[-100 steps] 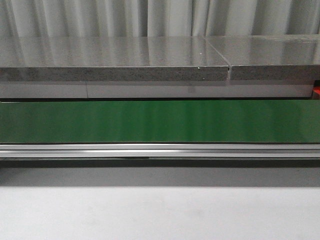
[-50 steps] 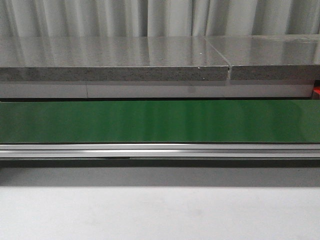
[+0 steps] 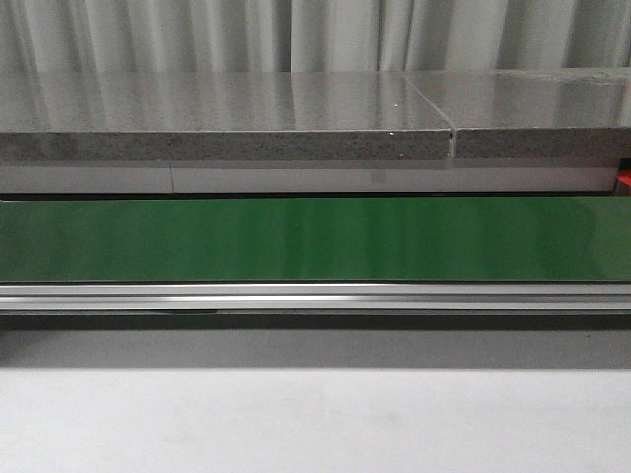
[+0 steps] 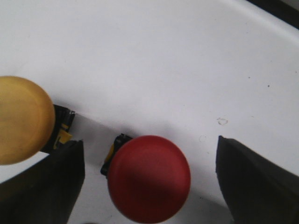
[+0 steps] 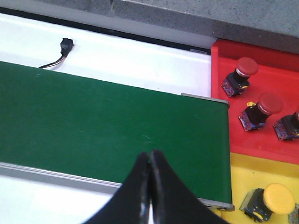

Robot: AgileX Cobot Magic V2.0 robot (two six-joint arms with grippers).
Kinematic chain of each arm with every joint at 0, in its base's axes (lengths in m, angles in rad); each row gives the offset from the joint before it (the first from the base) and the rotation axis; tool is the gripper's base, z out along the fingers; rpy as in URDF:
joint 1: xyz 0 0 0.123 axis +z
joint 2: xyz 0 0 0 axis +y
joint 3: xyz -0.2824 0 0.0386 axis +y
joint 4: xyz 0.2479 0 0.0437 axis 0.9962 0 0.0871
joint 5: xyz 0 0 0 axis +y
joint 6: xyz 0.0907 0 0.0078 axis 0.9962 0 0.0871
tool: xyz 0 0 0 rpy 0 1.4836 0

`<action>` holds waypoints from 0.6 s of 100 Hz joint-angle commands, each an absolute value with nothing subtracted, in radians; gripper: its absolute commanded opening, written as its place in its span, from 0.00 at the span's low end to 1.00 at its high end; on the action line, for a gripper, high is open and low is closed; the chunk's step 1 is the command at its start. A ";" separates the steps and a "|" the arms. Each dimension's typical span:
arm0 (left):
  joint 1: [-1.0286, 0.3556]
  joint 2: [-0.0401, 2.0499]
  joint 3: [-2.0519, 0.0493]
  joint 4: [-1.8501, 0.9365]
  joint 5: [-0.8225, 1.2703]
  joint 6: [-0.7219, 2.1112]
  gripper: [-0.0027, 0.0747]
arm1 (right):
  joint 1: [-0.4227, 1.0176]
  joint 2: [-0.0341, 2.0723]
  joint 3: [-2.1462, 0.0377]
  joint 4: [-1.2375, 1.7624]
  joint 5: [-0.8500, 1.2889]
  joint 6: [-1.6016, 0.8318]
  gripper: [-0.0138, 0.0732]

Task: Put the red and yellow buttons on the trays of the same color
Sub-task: 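Lower the left gripper onto another red button and grasp it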

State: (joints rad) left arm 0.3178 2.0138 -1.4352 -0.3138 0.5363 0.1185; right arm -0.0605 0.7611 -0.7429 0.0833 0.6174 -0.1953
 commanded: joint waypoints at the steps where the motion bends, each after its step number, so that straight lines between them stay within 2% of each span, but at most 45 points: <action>1: 0.321 1.964 -1.467 -0.320 0.496 0.109 0.70 | -0.062 0.753 -0.769 0.078 0.560 -0.204 0.08; 9: 0.321 1.965 -1.467 -0.320 0.496 0.109 0.62 | -0.062 0.753 -0.769 0.078 0.560 -0.204 0.08; 28: 0.321 1.962 -1.467 -0.323 0.524 0.109 0.27 | -0.062 0.753 -0.769 0.078 0.560 -0.204 0.08; 35: 0.319 1.948 -1.467 -0.325 0.533 0.109 0.17 | -0.062 0.753 -0.769 0.078 0.560 -0.204 0.08; 47: 0.315 1.893 -1.467 -0.325 0.534 0.109 0.09 | -0.062 0.753 -0.769 0.078 0.560 -0.204 0.08; 60: 0.315 1.812 -1.467 -0.325 0.546 0.116 0.07 | -0.062 0.753 -0.769 0.078 0.560 -0.204 0.08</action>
